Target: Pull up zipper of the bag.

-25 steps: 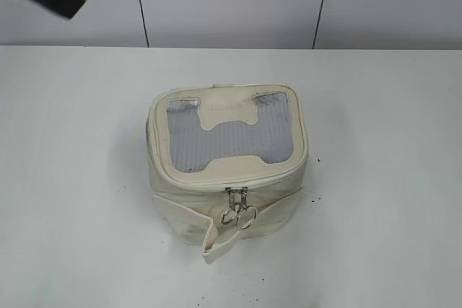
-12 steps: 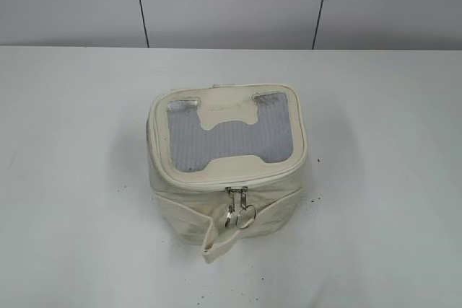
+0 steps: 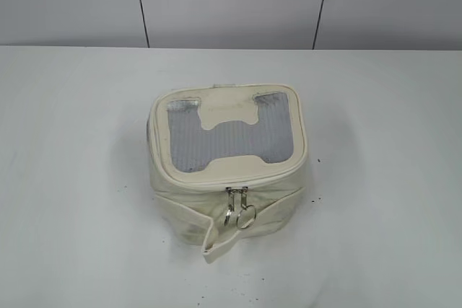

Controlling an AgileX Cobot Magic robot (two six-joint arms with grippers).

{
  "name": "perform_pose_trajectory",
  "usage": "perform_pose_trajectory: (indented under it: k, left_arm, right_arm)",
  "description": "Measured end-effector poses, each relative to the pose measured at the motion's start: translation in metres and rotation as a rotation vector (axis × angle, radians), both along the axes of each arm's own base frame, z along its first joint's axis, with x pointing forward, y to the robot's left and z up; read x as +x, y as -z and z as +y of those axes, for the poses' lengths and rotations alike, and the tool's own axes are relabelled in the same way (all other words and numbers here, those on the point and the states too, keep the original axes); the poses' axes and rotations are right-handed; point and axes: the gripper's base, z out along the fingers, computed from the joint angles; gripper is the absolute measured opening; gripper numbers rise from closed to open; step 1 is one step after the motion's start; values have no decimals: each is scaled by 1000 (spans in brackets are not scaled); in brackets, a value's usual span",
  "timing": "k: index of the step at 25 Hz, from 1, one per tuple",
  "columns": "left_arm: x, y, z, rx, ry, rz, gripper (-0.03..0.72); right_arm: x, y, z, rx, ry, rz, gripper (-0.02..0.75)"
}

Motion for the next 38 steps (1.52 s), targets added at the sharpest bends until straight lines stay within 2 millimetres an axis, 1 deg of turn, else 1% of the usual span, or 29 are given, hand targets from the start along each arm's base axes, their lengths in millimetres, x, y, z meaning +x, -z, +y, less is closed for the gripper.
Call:
perform_pose_trajectory:
  k: [23, 26, 29, 32, 35, 38]
  left_arm:
    - [0, 0, 0, -1, -2, -1, 333]
    - [0, 0, -1, -1, -57, -1, 333]
    - [0, 0, -3, -1, -189, -2, 332]
    - [1, 0, -5, -1, -351, -2, 332]
    - [1, 0, -6, -1, -501, -2, 332]
    - [2, 0, -7, -1, -604, -2, 332]
  right_arm:
    - [0, 0, 0, -1, 8, -1, 587]
    - [3, 0, -3, 4, 99, 3, 587]
    - [7, -1, -10, 11, 286, -6, 587]
    - [5, -2, -20, 30, 501, -46, 587]
    - [-5, -5, -26, 59, 638, -121, 587]
    - [-20, -6, -28, 92, 687, -213, 587]
